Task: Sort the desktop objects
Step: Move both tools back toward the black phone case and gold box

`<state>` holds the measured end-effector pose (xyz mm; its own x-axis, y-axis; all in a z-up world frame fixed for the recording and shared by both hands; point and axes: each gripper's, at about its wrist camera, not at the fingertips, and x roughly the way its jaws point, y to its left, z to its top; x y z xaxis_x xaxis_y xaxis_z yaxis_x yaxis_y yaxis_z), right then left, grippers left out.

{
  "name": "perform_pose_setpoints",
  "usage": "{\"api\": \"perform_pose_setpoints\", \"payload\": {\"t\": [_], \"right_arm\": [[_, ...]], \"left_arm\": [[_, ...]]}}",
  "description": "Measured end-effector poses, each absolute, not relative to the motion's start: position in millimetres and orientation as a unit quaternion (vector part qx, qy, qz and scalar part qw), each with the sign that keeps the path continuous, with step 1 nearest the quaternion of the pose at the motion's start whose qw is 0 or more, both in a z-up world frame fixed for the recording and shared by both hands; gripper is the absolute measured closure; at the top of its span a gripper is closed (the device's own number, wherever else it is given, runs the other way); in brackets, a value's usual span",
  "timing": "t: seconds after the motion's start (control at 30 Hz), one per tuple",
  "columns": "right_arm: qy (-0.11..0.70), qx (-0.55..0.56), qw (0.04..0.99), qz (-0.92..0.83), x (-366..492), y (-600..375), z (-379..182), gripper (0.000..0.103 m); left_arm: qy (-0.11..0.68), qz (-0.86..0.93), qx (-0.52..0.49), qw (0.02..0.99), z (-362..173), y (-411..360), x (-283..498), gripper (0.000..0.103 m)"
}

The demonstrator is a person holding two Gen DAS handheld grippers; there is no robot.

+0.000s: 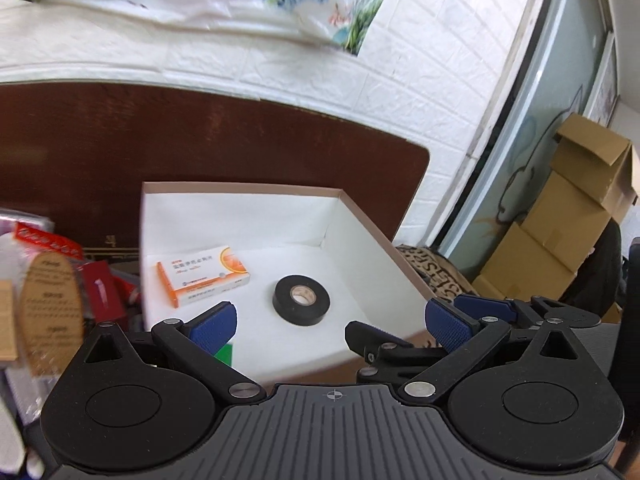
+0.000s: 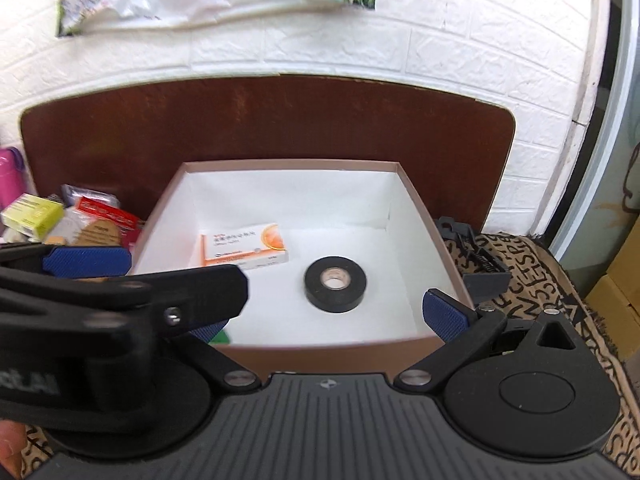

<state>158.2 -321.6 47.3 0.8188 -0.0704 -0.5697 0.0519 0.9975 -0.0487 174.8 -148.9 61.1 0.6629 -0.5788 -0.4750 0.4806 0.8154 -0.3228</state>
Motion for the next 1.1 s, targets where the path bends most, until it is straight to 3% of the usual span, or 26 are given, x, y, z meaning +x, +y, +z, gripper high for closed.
{"api": "perform_pose_setpoints", "payload": {"t": [0.23, 0.5, 1.1], "right_arm": [[0.266, -0.016, 0.964, -0.014, 110, -300, 36, 0.001], [0.264, -0.015, 0.964, 0.014, 66, -263, 0, 0.001], [0.355, 0.04, 0.934, 0.001, 43, -224, -72, 0.001]], "left_arm": [[0.252, -0.268, -0.071, 0.927, 55, -113, 109, 0.0], [0.272, -0.234, -0.1, 0.928, 16, -66, 62, 0.0], [0.346, -0.157, -0.086, 0.921, -53, 8, 27, 0.0]]}}
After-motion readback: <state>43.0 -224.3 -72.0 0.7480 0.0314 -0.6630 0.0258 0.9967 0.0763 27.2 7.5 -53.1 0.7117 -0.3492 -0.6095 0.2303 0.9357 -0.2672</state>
